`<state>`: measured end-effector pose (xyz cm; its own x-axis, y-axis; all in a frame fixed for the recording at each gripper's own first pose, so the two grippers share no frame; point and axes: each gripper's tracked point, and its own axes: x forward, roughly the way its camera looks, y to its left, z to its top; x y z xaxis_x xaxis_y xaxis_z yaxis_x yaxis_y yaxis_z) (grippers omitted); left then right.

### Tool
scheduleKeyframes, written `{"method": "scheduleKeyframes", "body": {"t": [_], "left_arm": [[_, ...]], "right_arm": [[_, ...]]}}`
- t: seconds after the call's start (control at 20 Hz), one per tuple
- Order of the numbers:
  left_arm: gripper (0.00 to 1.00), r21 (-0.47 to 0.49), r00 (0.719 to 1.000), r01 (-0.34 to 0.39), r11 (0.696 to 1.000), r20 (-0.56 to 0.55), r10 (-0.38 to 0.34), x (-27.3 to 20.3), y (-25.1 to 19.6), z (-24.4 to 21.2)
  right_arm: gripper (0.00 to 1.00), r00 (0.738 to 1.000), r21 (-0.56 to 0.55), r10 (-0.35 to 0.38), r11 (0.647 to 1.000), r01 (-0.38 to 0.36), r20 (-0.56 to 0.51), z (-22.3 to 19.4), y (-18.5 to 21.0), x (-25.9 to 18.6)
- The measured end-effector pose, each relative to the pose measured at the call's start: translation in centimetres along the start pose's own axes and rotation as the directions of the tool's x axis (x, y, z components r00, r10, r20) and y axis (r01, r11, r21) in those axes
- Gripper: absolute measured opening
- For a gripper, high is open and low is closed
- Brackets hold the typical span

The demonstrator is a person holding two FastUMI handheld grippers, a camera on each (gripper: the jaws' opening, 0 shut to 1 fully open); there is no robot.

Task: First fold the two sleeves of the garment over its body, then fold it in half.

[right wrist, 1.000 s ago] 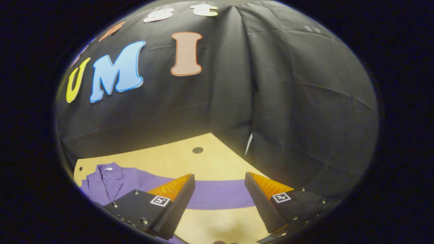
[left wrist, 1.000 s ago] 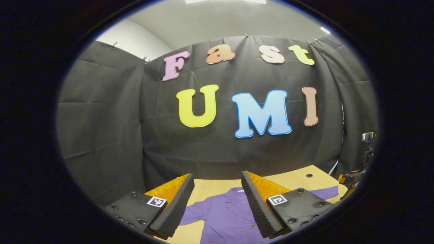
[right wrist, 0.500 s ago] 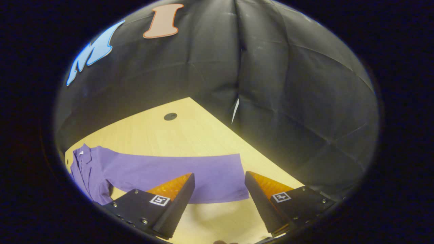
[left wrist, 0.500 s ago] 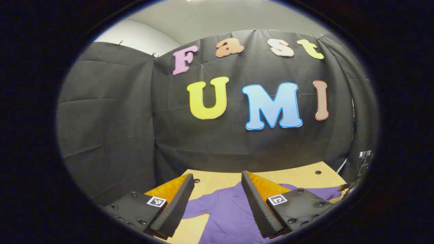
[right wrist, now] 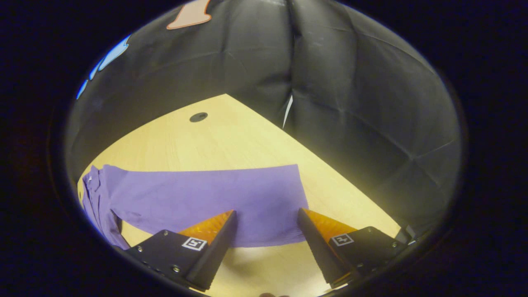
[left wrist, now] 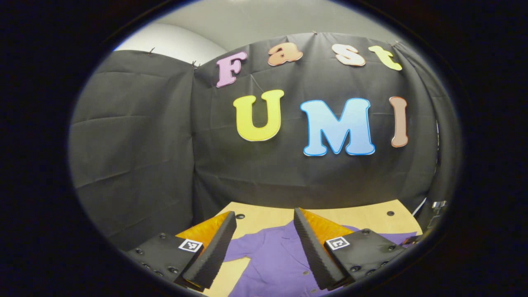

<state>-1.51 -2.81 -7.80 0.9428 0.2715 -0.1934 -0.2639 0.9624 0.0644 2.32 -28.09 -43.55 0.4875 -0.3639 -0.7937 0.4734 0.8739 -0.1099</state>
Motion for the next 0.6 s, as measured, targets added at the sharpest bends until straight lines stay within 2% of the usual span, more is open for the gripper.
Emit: {"method": "scheduleKeyframes", "body": {"t": [0.2, 0.25, 0.4, 0.5, 0.6], "left_arm": [[0.93, 0.013, 1.0, 0.011, 1.0, 0.005, -0.011, 0.7, -0.7, 0.1], [0.93, 0.012, 1.0, 0.015, 1.0, 0.005, -0.015, 1.1, -0.9, 0.3], [0.93, 0.0, 0.999, 0.054, 0.999, 0.006, -0.054, 1.7, -1.8, 0.2], [0.93, 0.006, 0.997, 0.079, 0.997, 0.007, -0.079, 2.0, -1.9, 0.2], [0.93, 0.01, 0.996, 0.088, 0.996, 0.012, -0.088, 2.3, -1.3, 0.2]], "right_arm": [[0.99, 1.0, -0.012, 0.015, 1.0, -0.015, 0.025, -0.4, 0.2, 0.1], [0.96, 0.999, -0.01, 0.019, 1.0, -0.018, 0.029, -0.1, 0.3, -0.1], [0.78, 0.999, -0.008, 0.039, 0.999, -0.039, 0.023, 0.0, 1.1, -0.3], [0.78, 0.998, 0.019, 0.061, 0.998, -0.062, 0.027, -0.2, 1.5, 0.5], [0.25, 0.999, 0.049, 0.051, 0.997, -0.051, 0.008, -0.1, 1.1, -0.2]]}}
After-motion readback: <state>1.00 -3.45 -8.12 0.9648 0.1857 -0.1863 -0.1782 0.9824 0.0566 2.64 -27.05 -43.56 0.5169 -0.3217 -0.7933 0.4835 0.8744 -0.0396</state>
